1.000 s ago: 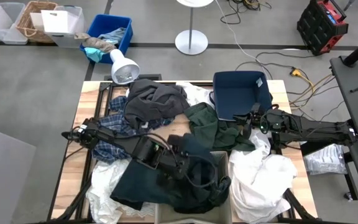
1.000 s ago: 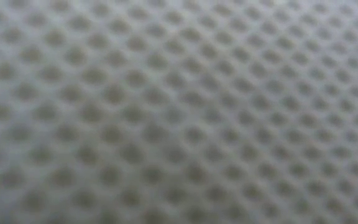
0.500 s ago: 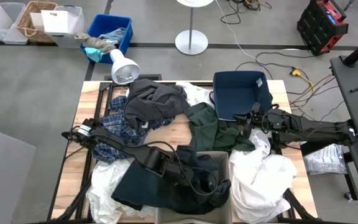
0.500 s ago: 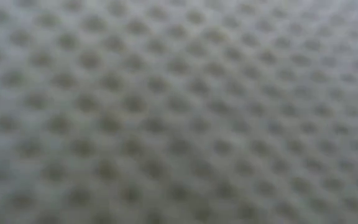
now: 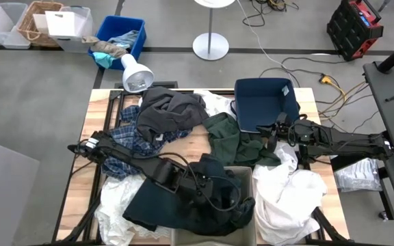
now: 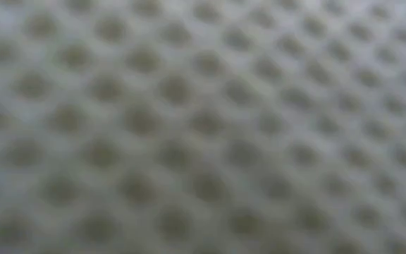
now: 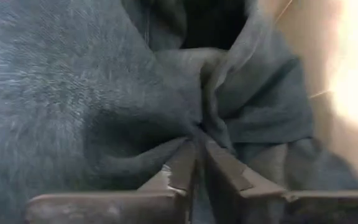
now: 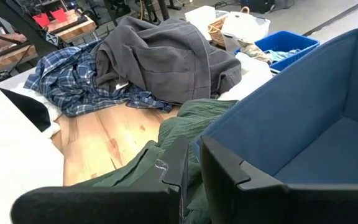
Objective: Sort clothes
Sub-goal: Put the dark blue pants into the brown laundry organizer
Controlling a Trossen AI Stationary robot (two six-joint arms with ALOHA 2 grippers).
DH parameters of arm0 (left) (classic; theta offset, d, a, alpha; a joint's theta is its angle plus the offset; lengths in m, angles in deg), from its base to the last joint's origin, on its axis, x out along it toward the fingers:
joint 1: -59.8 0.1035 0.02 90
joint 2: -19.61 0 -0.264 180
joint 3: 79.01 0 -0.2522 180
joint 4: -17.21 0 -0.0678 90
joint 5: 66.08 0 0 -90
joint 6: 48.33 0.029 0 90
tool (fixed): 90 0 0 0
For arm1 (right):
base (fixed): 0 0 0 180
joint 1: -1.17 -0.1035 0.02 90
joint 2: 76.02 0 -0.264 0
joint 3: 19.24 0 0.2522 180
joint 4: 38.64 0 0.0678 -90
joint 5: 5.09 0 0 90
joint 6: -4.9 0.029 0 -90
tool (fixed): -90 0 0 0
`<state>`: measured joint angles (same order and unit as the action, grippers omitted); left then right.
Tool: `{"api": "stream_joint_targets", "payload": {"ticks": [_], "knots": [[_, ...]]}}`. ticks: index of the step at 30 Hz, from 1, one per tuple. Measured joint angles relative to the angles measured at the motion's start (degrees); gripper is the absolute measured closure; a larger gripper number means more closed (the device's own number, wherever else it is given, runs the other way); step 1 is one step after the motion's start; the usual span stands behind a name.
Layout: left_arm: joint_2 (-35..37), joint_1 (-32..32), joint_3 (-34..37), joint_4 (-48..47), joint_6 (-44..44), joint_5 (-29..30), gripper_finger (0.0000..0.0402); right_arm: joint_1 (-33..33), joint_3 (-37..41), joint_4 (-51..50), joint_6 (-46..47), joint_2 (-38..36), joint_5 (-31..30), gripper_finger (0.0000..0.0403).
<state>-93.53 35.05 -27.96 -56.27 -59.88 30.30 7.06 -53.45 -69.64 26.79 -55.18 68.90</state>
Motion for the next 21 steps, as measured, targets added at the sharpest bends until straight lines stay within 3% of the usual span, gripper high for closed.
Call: {"api": "stream_joint_targets", "payload": {"ticks": [5, 15, 21], "knots": [[0.07, -1.92, -5.73, -6.54, -2.61, 5.85, 0.0319, 0.00, 0.00, 0.00, 0.02, 0.00, 0.00, 0.0369], [-0.07, -9.19, -9.84, -18.16, -15.63, 12.76, 0.0165, 0.00, 0.01, -0.02, 0.07, 0.00, 0.00, 0.0369], [-0.22, -17.30, -12.13, -29.92, -33.24, 14.12, 0.0115, 0.00, 0.06, -0.02, 0.15, 0.00, 0.00, 0.0369]]}}
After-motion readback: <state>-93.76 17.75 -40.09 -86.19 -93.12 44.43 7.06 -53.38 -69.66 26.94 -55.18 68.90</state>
